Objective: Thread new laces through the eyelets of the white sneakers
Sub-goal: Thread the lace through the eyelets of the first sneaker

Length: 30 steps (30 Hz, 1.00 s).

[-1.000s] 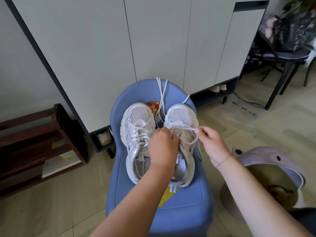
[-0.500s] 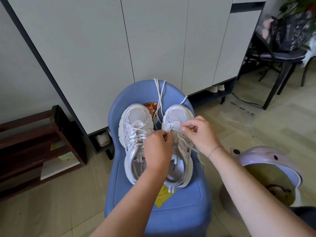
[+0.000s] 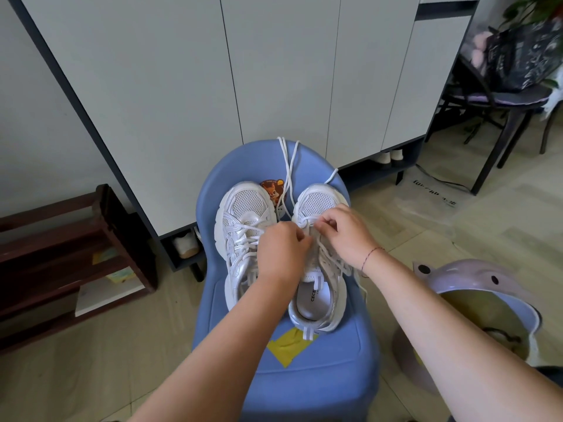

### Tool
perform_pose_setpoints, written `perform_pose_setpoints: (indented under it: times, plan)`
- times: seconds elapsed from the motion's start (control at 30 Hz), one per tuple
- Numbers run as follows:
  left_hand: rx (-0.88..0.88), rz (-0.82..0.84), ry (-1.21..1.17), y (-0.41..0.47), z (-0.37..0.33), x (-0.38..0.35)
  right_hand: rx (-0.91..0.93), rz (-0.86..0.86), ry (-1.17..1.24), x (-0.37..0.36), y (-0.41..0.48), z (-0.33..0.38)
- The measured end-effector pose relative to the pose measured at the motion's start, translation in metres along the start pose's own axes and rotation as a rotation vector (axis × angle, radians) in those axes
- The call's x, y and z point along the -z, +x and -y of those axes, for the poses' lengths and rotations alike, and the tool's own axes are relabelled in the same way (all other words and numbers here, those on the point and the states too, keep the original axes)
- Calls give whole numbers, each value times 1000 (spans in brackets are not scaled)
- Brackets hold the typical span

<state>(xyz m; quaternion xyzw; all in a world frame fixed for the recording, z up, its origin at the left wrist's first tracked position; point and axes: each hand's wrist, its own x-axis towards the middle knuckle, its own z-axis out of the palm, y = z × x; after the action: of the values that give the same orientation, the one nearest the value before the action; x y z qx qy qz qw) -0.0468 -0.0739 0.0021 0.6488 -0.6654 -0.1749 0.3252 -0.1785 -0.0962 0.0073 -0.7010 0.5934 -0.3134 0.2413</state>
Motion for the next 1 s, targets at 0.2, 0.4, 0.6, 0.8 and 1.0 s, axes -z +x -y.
perform_pose_setpoints:
  times: [0.2,0.4,0.6,0.8,1.0]
  plan:
    - [30,13,103,11,-5,6,-17,26,158,6,0,-9]
    - [113,27,-85,13,4,8,-107,-24,456,5,-10,-22]
    - [87,85,-175,15,8,11,-223,-78,688,0,-13,-29]
    - [80,139,-185,21,11,13,-68,-112,105,2,-14,-22]
    - [16,207,-116,29,11,20,66,-113,-149,1,-10,-6]
